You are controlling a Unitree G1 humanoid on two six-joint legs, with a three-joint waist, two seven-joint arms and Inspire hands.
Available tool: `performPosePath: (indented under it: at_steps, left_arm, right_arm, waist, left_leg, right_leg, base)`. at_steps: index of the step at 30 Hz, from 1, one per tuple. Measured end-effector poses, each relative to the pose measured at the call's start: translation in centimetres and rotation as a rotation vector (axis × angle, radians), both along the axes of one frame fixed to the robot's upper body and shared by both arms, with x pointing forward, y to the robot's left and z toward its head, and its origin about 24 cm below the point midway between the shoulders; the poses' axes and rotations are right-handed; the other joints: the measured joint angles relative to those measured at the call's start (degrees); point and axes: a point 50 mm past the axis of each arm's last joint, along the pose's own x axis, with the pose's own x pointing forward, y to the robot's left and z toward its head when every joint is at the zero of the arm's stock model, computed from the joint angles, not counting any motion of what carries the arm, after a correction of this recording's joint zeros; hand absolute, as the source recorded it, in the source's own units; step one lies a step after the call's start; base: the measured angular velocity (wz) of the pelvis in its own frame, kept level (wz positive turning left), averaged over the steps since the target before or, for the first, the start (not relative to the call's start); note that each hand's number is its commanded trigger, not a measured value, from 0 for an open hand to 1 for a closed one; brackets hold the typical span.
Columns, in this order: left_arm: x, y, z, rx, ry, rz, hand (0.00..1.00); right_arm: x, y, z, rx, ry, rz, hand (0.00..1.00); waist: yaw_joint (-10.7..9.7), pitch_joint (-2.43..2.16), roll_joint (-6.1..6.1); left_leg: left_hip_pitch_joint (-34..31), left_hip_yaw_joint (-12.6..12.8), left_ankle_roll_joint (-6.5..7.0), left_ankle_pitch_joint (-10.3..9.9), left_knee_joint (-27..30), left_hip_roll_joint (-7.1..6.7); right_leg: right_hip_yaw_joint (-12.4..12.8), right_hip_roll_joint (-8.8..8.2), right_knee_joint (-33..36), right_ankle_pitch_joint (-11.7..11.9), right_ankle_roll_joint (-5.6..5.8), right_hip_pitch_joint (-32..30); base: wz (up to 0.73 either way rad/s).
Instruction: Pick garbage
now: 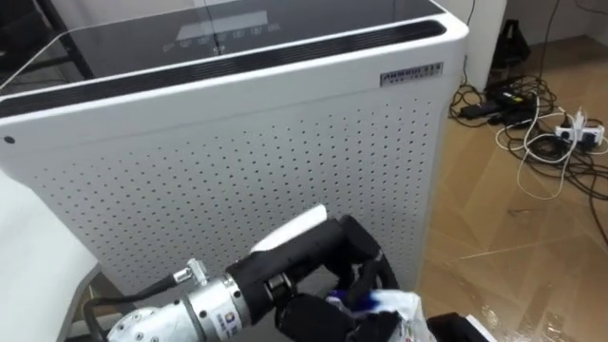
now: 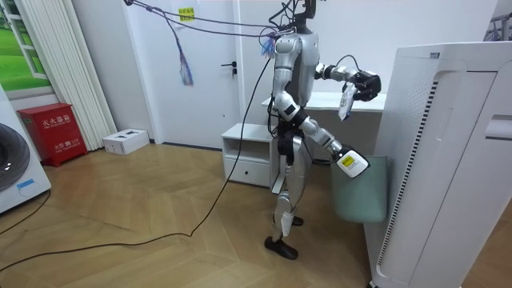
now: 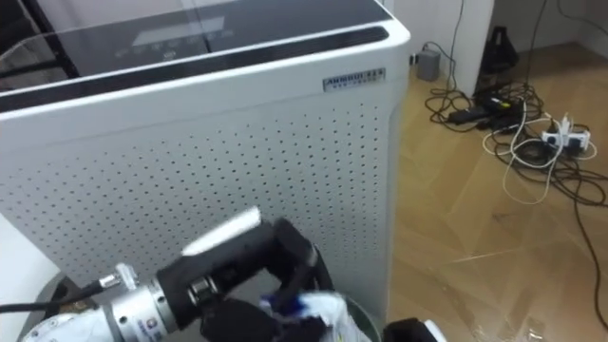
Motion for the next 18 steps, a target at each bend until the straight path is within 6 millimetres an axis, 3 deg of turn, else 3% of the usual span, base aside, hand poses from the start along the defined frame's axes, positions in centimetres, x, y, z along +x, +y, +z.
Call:
performPosePath:
  at_steps: [10, 18]
  left_arm:
    - [-1.1, -0.3, -5.2, 0.046, 0.216, -0.014, 1.0]
    - [-1.7, 0.3, -8.6, 0.109, 0.351, 0.015, 1.0]
  right_arm:
    - [-0.3, 1.0, -0.3, 0.011, 0.014, 0.042, 1.0]
    - [0.4, 1.9, -0.1, 0.014, 0.002, 0.081, 1.0]
  waist:
    - [0.4, 0.13, -0.01]
    - [0.8, 0.91, -1.36]
  left_leg:
    - [-2.6, 1.0, 0.28, 0.2, 0.1, -0.14]
    - [-5.1, 2.1, 0.32, 0.2, 0.5, -0.09]
  right_leg:
    - [-0.4, -0.55, 1.4, 0.0, 0.01, -3.6]
    - [-0.6, -0.77, 3.2, 0.0, 0.0, -7.3]
  base:
    - [-0.04]
    - [-0.09]
